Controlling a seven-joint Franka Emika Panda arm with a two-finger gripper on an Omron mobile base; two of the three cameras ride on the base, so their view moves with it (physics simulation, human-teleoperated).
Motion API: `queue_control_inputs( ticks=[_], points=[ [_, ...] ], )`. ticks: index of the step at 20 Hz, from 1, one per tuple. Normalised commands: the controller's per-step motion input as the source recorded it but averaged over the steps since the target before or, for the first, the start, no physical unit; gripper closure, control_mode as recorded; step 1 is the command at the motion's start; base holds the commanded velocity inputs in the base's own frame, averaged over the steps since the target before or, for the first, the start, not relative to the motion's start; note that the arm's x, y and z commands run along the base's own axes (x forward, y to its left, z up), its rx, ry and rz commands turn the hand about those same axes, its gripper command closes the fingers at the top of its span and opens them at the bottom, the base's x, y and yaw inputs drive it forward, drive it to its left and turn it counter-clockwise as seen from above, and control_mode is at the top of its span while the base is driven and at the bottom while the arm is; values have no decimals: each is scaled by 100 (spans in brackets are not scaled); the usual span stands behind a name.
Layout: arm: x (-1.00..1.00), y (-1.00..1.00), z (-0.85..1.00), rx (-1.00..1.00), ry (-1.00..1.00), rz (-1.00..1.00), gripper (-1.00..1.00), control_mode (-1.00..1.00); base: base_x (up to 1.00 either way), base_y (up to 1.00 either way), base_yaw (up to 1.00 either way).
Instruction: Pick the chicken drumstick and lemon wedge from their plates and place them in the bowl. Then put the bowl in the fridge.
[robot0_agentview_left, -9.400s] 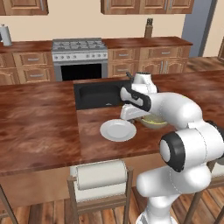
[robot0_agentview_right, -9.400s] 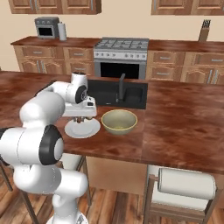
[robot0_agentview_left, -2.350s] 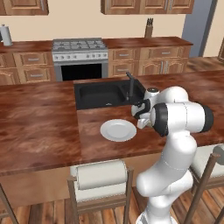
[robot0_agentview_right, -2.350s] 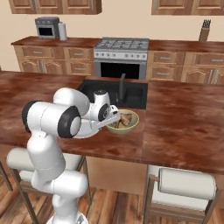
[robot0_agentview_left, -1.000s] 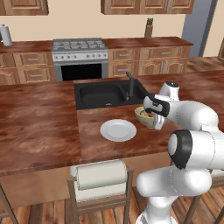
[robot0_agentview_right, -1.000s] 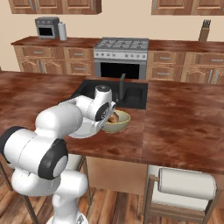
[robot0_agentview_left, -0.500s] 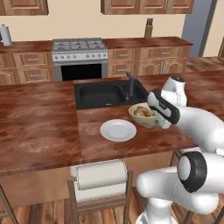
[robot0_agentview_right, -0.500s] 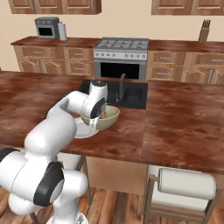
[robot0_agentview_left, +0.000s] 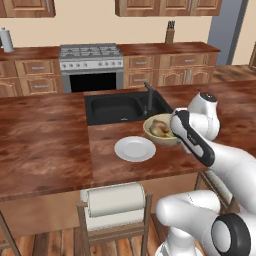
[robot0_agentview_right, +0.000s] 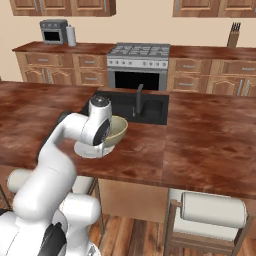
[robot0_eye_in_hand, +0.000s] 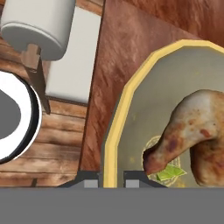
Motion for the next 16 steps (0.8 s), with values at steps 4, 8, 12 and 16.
queue_control_inputs(
  ticks=[4,8,12,16],
  points=[
    [-9,21,10,1,1,0,100,-100,0,0,0],
    [-6,11,10,1,1,0,100,-100,0,0,0],
    [0,0,0,0,0,0,100,-100,0,0,0],
    [0,0,0,0,0,0,100,-100,0,0,0]
  ],
)
